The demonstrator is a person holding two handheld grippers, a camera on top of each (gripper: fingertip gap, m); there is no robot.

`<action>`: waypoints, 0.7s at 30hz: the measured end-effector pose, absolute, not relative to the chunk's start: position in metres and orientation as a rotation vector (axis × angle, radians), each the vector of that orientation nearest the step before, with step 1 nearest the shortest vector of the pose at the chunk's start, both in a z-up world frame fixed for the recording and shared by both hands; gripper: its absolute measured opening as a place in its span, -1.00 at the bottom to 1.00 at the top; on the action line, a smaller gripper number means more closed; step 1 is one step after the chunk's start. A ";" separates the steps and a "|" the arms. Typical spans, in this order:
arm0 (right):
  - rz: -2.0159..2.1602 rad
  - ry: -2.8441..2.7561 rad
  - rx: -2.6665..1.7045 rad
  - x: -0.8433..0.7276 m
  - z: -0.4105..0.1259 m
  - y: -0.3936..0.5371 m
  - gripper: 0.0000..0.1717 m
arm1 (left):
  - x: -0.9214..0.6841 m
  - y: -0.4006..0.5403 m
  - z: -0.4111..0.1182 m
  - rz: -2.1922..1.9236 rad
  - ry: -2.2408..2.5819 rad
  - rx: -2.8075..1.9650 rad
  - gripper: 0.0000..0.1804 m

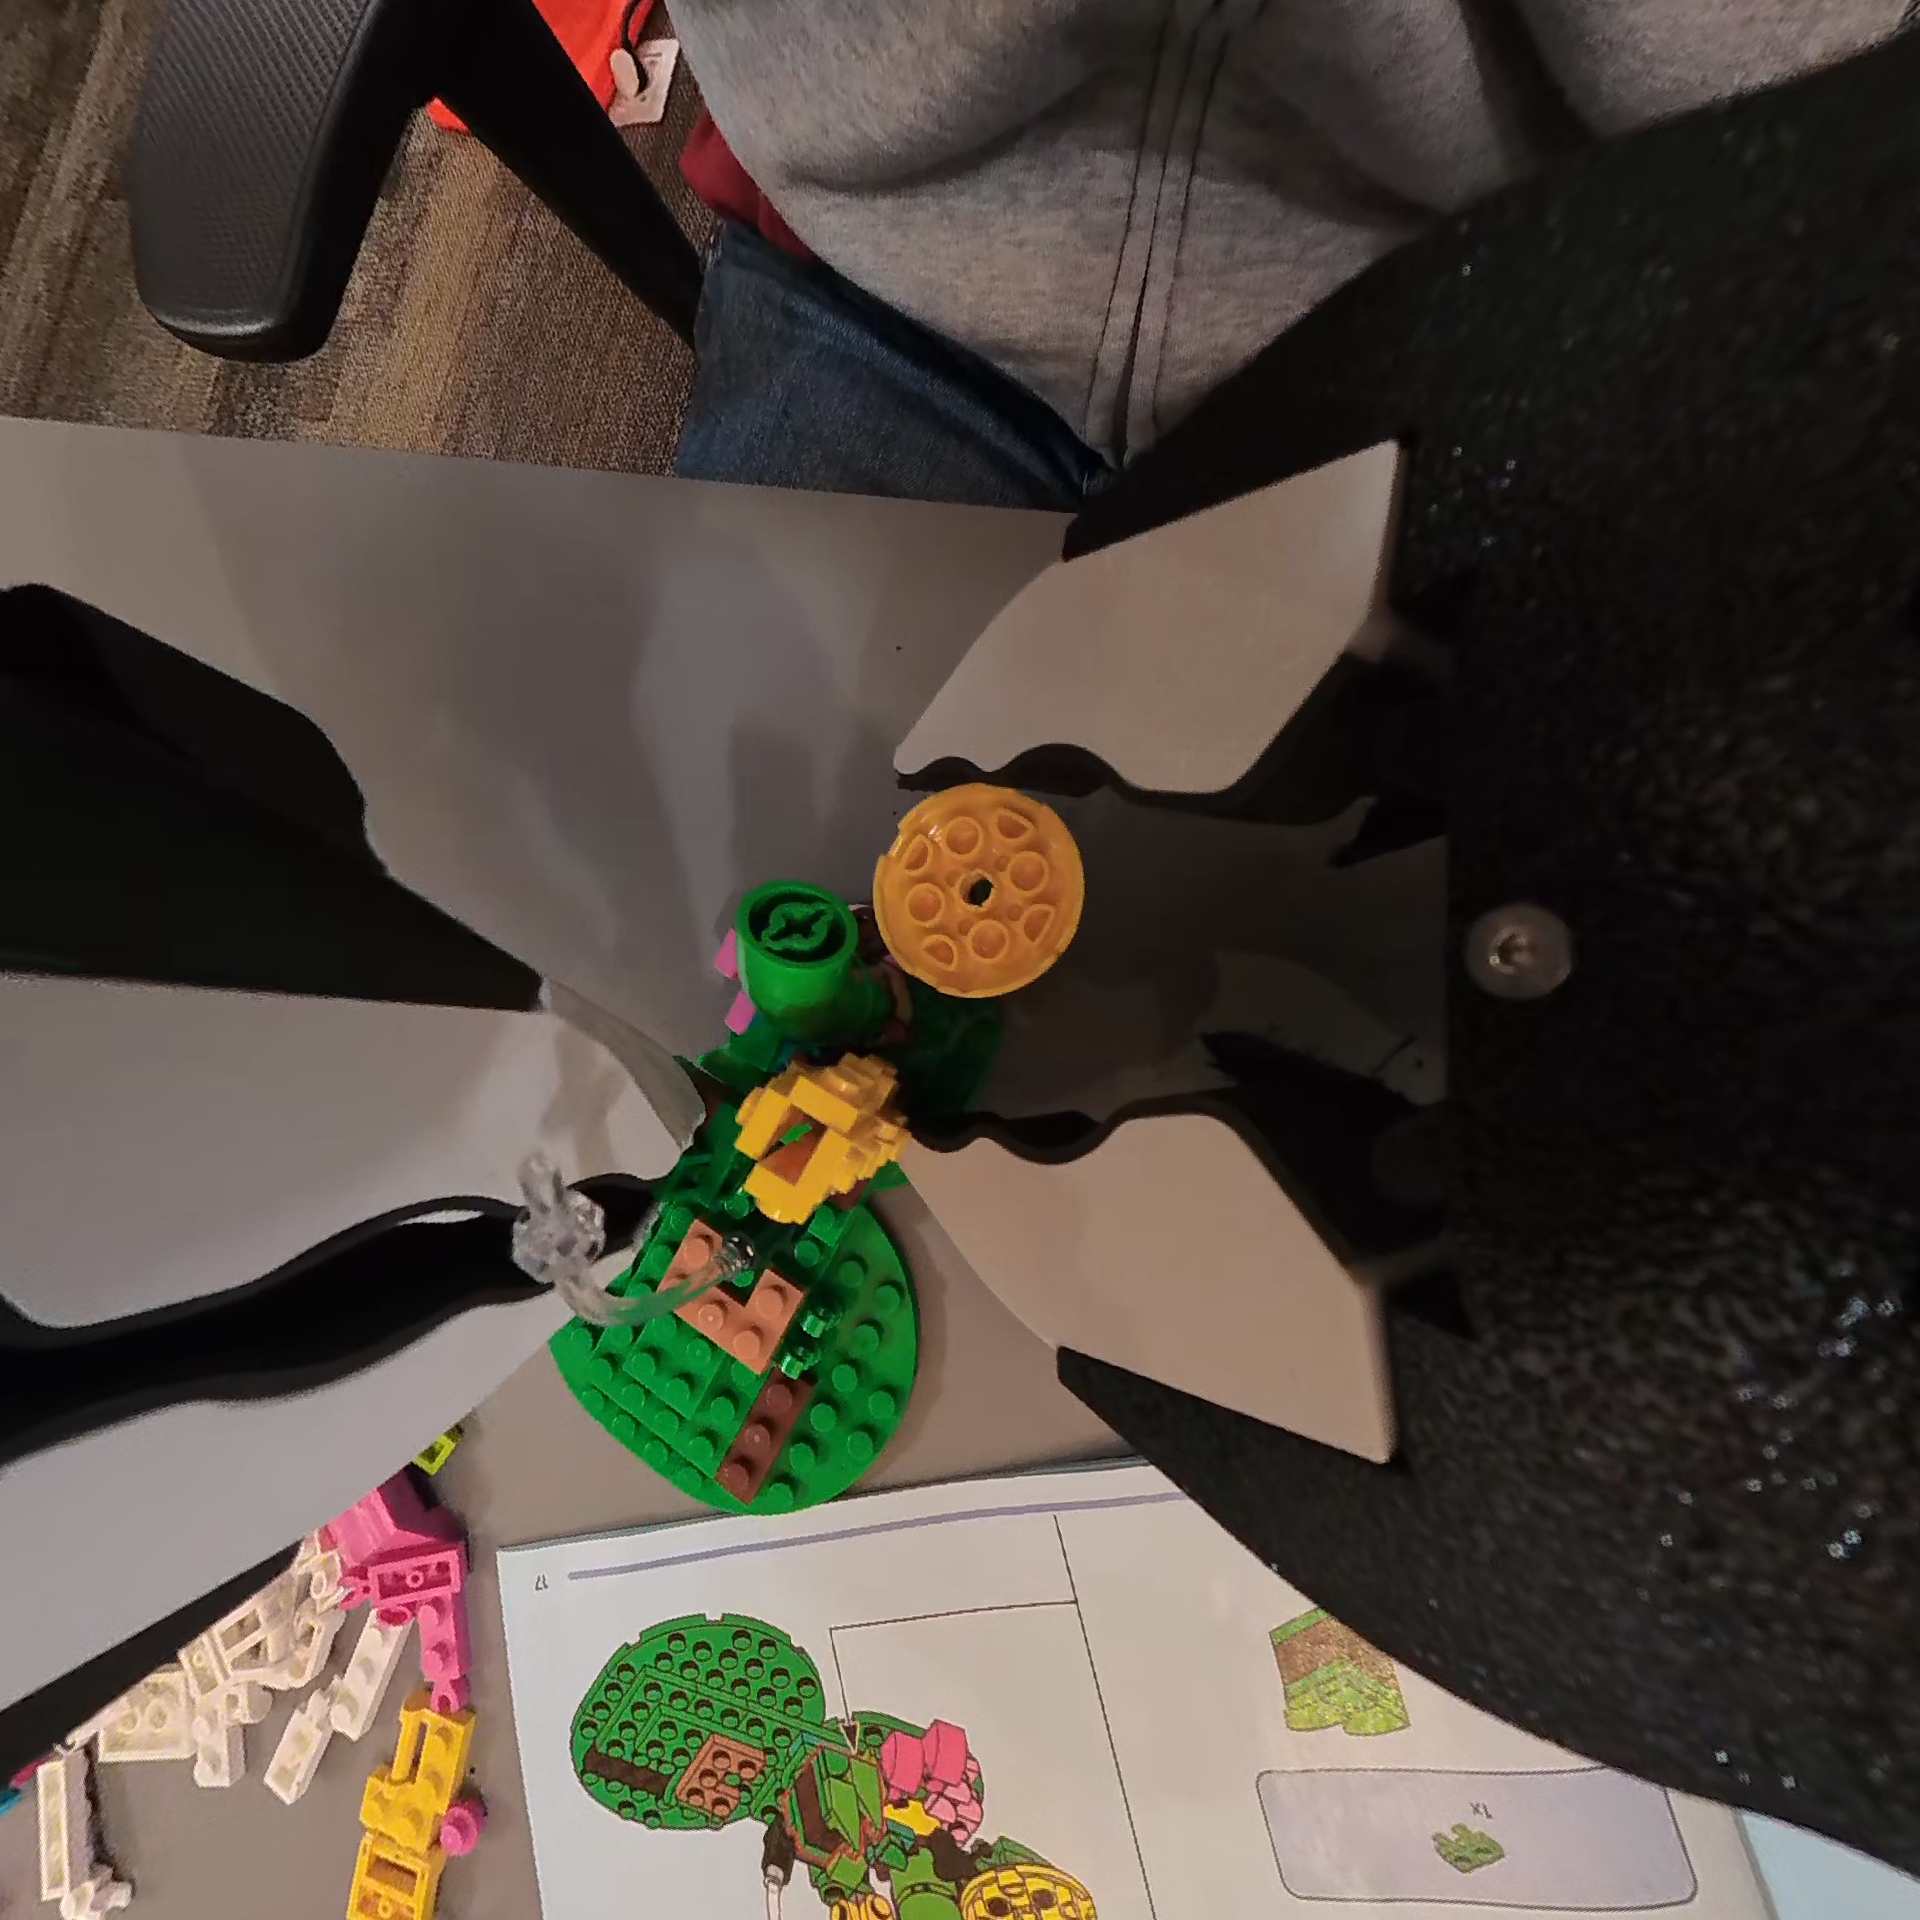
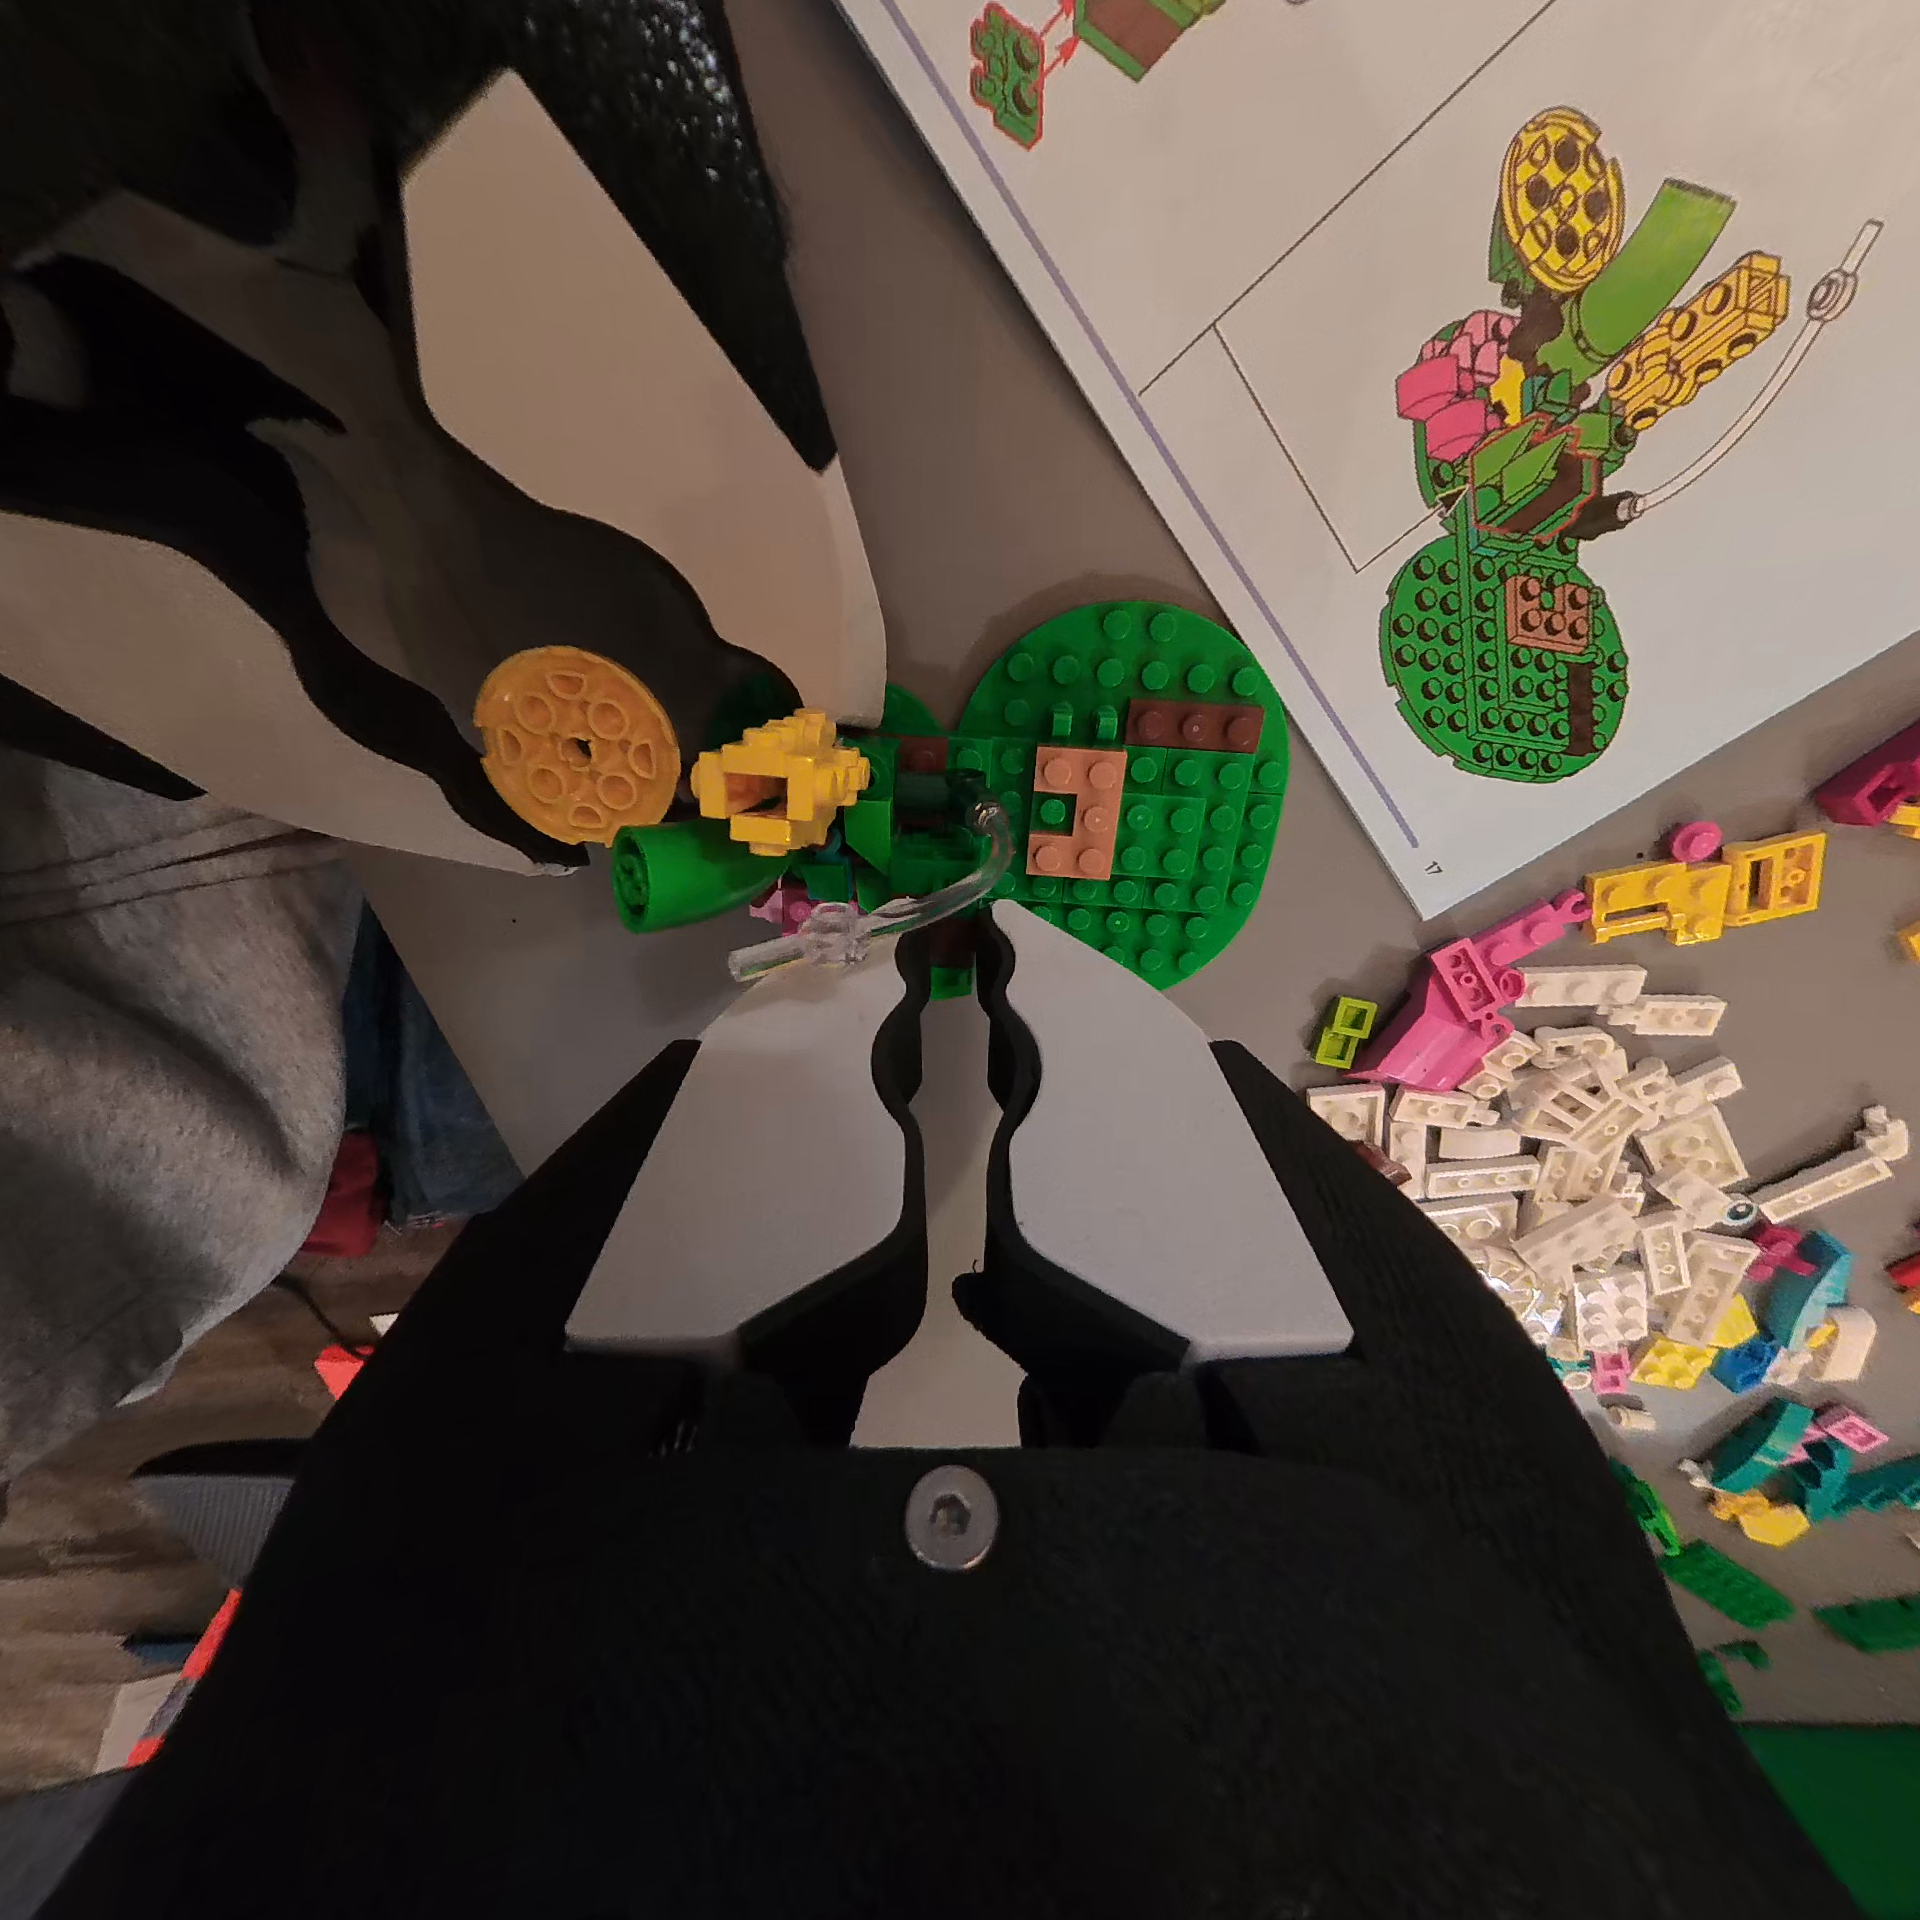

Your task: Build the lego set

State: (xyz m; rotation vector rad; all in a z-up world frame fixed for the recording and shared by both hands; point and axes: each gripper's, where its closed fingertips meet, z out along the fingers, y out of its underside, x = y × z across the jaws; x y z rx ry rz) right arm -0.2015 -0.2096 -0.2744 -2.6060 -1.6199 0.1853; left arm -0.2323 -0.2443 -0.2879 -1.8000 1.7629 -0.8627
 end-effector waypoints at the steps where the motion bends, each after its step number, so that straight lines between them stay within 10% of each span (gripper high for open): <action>1: 0.180 -1.625 -2.605 -0.202 -0.274 -0.210 -0.93 | -0.232 -0.244 -0.288 -0.862 1.763 -1.800 -0.35; 21: 0.293 -1.490 -2.602 -0.207 -0.274 -0.212 -0.93 | -0.238 -0.240 -0.289 -0.769 1.720 -1.820 -0.33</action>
